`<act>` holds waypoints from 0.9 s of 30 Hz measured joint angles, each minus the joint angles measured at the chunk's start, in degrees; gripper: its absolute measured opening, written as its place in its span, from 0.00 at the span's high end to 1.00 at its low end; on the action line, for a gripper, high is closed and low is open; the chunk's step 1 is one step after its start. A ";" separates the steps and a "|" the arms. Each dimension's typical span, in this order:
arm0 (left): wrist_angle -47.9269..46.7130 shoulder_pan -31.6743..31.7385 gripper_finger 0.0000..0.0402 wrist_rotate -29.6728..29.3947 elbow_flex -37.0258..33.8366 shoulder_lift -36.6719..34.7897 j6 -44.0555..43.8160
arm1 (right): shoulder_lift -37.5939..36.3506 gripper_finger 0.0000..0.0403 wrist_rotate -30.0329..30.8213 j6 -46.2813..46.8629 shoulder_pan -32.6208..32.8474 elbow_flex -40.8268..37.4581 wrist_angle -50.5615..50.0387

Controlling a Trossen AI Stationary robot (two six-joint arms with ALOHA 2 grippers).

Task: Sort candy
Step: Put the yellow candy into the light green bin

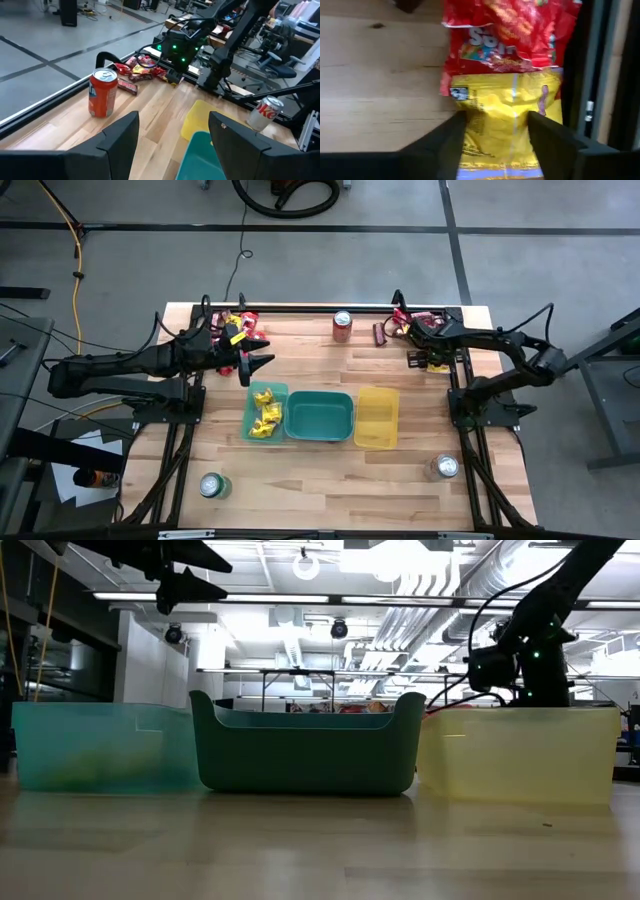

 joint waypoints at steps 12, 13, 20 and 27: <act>3.59 -0.07 0.43 -0.84 0.00 0.01 -2.29 | -6.76 0.93 -5.25 -5.30 3.85 2.63 -6.82; 4.30 -0.07 0.43 -0.85 0.00 0.00 -1.73 | -8.27 0.94 -5.27 -5.63 4.70 3.74 -6.89; 6.94 -0.07 0.43 -0.91 0.00 0.02 0.40 | -19.68 0.97 -9.76 -7.08 12.59 12.44 -2.22; 7.15 -0.07 0.43 -1.31 0.00 0.02 0.42 | -24.38 0.99 -15.57 -13.63 23.15 17.23 18.80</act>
